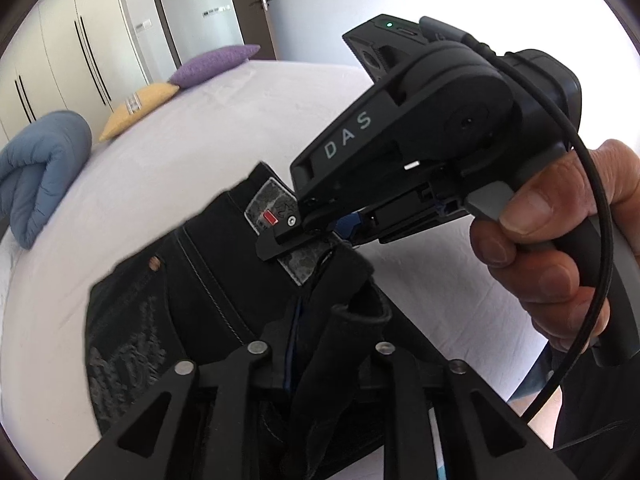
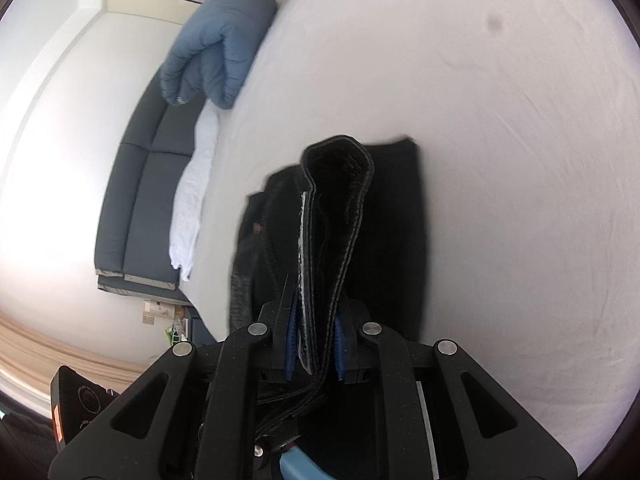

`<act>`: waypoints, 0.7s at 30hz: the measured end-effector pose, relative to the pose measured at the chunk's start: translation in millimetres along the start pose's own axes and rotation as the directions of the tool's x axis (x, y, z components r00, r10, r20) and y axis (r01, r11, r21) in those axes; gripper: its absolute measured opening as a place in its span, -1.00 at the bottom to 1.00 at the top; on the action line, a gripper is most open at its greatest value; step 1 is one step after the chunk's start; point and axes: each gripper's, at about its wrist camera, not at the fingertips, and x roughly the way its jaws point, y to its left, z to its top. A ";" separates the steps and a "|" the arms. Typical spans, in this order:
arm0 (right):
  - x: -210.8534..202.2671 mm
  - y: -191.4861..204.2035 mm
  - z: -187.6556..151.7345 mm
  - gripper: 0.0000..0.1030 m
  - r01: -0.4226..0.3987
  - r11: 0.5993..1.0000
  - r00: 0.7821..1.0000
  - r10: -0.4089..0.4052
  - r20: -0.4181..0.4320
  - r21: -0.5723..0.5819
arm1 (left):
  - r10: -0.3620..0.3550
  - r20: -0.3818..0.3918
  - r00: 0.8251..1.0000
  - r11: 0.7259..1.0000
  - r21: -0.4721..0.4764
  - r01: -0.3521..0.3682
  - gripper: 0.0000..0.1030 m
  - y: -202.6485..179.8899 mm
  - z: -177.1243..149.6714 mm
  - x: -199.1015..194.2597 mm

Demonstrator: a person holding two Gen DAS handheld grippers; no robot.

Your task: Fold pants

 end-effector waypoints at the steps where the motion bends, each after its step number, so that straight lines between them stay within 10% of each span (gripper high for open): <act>1: 2.9 -7.4 -1.1 -0.75 0.007 1.000 1.000 -0.007 -0.001 0.011 | -0.011 -0.015 1.000 1.000 0.000 0.011 -0.48 -0.4 -1.3 6.0; 10: 1.8 -41.2 -6.2 -0.57 -0.049 0.992 0.999 0.047 0.021 0.114 | -0.110 0.053 0.993 0.988 -0.101 0.115 0.26 35.7 -7.5 -24.8; 14: -40.6 -33.2 -5.3 -0.46 0.052 0.991 0.987 -0.070 0.143 0.122 | -0.057 0.153 0.987 0.982 -0.168 0.083 0.71 76.1 -16.1 -68.0; 17: -58.9 -2.4 -10.4 -0.44 -0.039 0.998 0.984 0.031 0.174 0.043 | -0.028 0.144 0.989 0.966 -0.250 0.064 0.66 121.5 -21.3 -70.9; 21: -33.6 41.2 -23.8 -0.44 -0.059 0.994 0.995 0.066 0.071 -0.092 | -0.057 0.082 0.995 0.942 -0.324 0.081 -0.08 158.8 -25.6 -51.3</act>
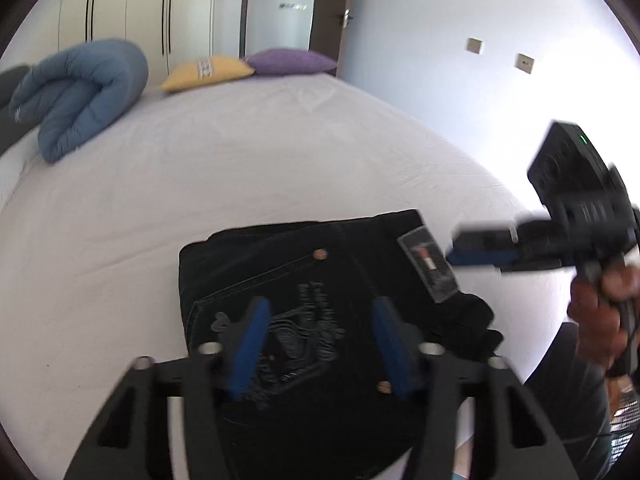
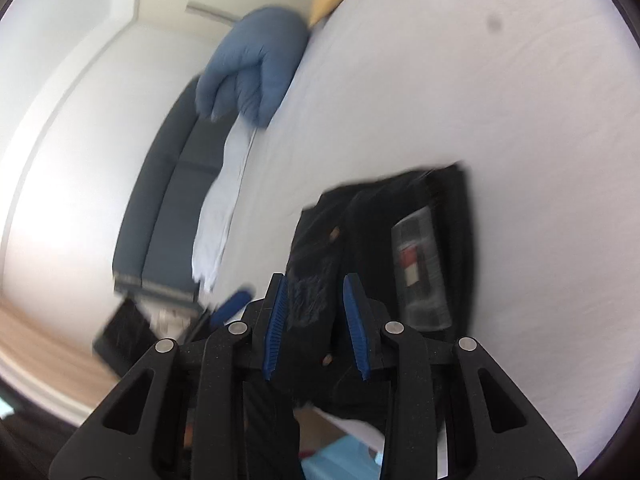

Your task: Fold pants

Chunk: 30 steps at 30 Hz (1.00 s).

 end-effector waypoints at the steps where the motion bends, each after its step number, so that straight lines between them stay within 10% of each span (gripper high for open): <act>1: 10.8 1.8 -3.4 -0.44 0.023 1.000 0.999 -0.023 -0.033 -0.015 | -0.015 -0.025 1.000 1.000 -0.012 0.015 -0.08 9.4 3.9 8.4; 3: 38.9 -16.4 -12.6 -0.48 0.143 0.990 0.983 -0.141 -0.121 0.010 | 0.002 -0.051 0.999 1.000 -0.019 -0.003 -0.16 22.6 8.7 25.7; 5: 53.5 -39.0 -21.7 -0.98 0.237 0.971 0.960 -0.232 -0.156 0.016 | -0.004 -0.087 0.996 1.000 -0.031 0.001 -0.27 35.6 12.0 44.8; 9: 42.5 -65.5 -24.9 -1.00 0.166 0.981 0.983 -0.156 -0.100 0.103 | 0.015 -0.155 0.988 0.998 -0.054 -0.024 -0.64 64.5 19.5 86.4; 30: 31.7 -25.5 -55.2 -1.00 0.262 0.965 0.965 -0.263 -0.020 -0.019 | 0.104 -0.085 0.991 0.993 0.072 -0.098 -0.71 -4.8 -97.7 28.1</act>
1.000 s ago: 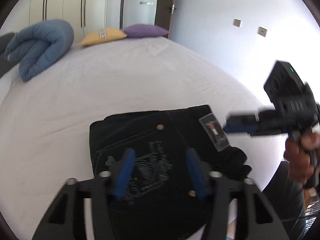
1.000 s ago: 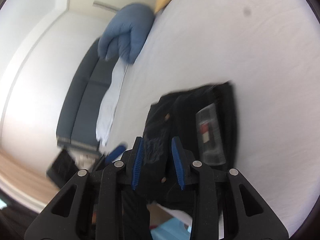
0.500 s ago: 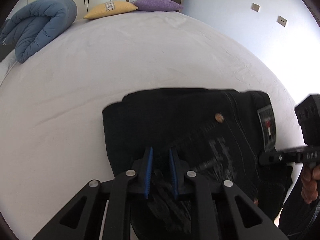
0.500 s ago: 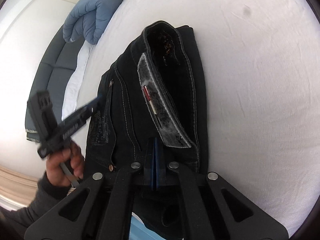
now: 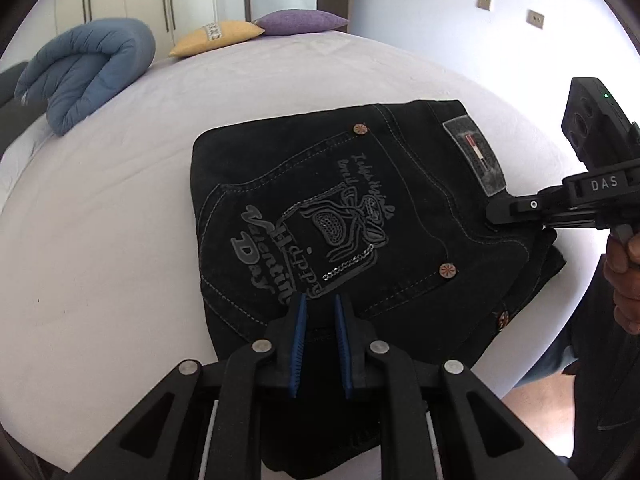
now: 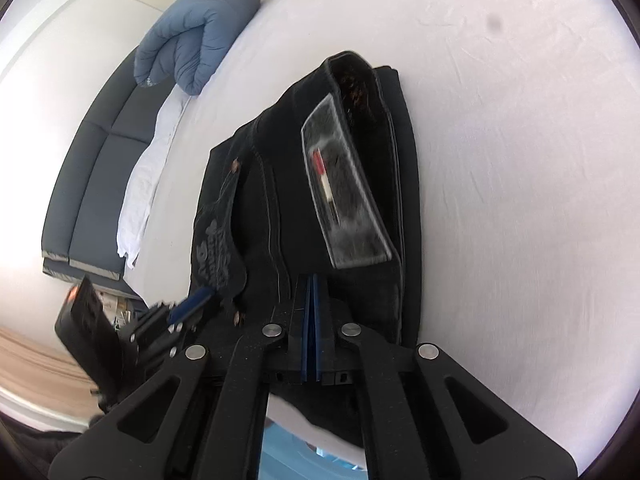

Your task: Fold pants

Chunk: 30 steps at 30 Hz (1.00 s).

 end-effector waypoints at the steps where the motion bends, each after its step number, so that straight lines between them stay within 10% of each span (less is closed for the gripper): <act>1: 0.6 -6.3 -4.8 -1.00 -0.020 1.000 1.000 0.020 0.014 0.013 | -0.009 0.004 1.000 1.000 -0.008 0.009 -0.71 0.6 -0.7 1.3; 7: -3.1 -8.8 -2.6 -0.92 -0.090 0.995 0.995 0.088 0.047 0.048 | -0.041 -0.010 0.999 0.999 -0.019 0.041 -0.63 12.8 14.9 -5.5; 9: -18.6 -3.1 0.0 -0.86 -0.087 0.995 0.995 0.084 0.060 0.044 | -0.024 0.038 0.999 0.997 -0.072 0.027 0.36 21.7 19.7 -29.7; 11: -40.6 0.9 3.5 -0.68 -0.117 0.993 0.987 0.113 0.115 0.028 | -0.010 0.114 0.993 0.992 -0.125 0.025 0.88 34.9 23.6 -50.0; 13: -59.8 -0.9 8.4 0.40 -0.113 0.993 0.979 0.108 0.170 0.020 | -0.035 0.141 0.989 0.983 -0.173 0.059 0.92 52.8 31.4 -57.7; 15: -66.5 -10.9 12.6 0.84 -0.112 0.992 0.971 0.099 0.218 0.049 | -0.080 0.088 0.993 0.975 -0.202 0.097 0.91 69.3 40.8 -41.5; 21: -44.9 -42.4 34.9 0.71 -0.114 0.985 0.984 0.093 0.151 0.130 | -0.263 -0.037 0.964 0.910 -0.341 0.235 0.59 102.1 42.7 10.9; 30: -7.1 -53.2 69.6 -0.14 -0.079 0.989 0.995 0.086 -0.049 0.126 | -0.417 -0.106 0.903 0.831 -0.446 0.332 0.30 116.4 51.8 52.6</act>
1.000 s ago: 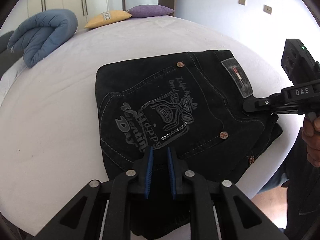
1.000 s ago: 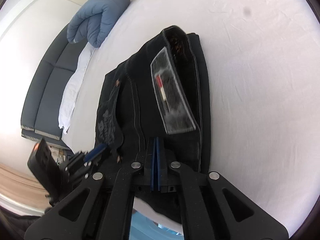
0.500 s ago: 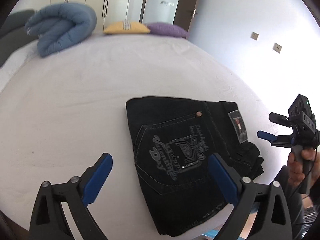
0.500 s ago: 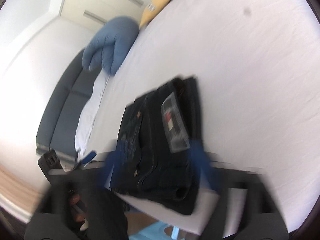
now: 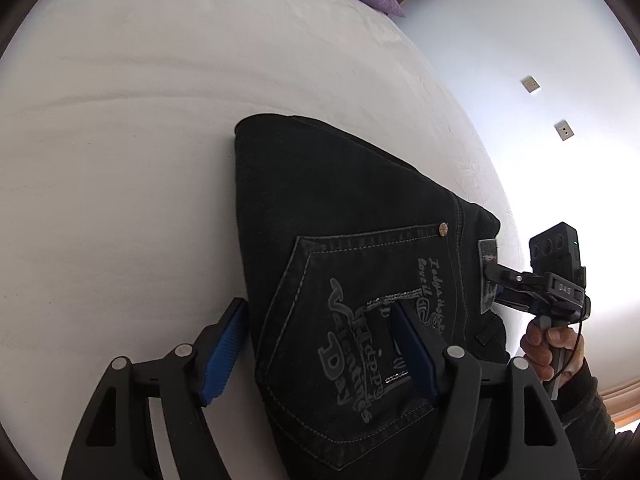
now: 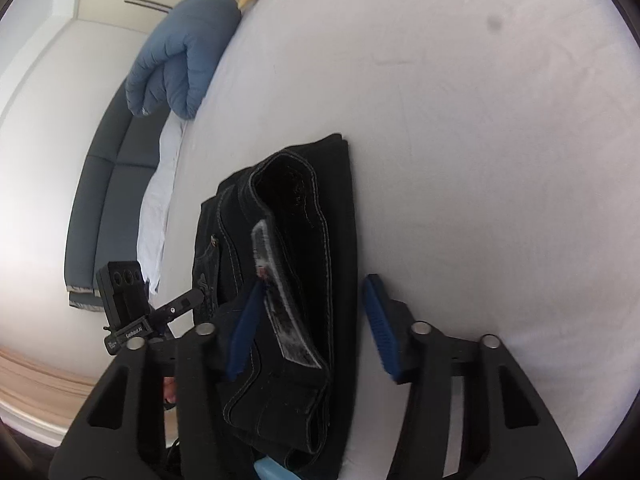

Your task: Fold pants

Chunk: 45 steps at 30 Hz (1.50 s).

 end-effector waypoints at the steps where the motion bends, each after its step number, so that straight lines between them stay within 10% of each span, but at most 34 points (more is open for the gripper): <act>1: 3.5 0.0 1.8 -0.15 0.001 1.000 1.000 -0.001 -0.015 -0.001 | -0.010 -0.018 1.000 1.000 -0.009 0.010 0.21 1.6 1.2 2.1; 11: 14.1 24.0 -0.3 -0.66 0.045 0.996 0.999 -0.046 -0.014 -0.074 | -0.022 -0.005 1.000 0.999 -0.028 0.022 -0.57 -0.5 0.9 -3.8; 23: -21.5 69.0 54.7 -0.70 0.014 0.984 0.997 0.000 0.079 -0.177 | -0.016 0.148 0.989 0.997 0.081 0.004 -0.62 -40.8 73.8 -49.9; 32: -22.0 49.6 136.9 -0.70 0.054 0.991 0.995 -0.044 0.087 -0.119 | 0.047 0.090 0.995 0.995 0.086 -0.055 -0.61 -27.2 141.5 14.9; 42: -3.6 -26.1 138.0 -0.44 -0.014 0.999 0.992 0.018 0.122 -0.031 | 0.053 0.130 0.990 0.999 -0.014 -0.052 0.01 5.2 130.3 38.3; 45: -20.9 -14.2 129.6 0.15 0.041 0.999 0.985 -0.038 0.170 -0.017 | 0.103 0.254 0.962 0.990 0.066 -0.124 0.51 -25.2 117.4 3.4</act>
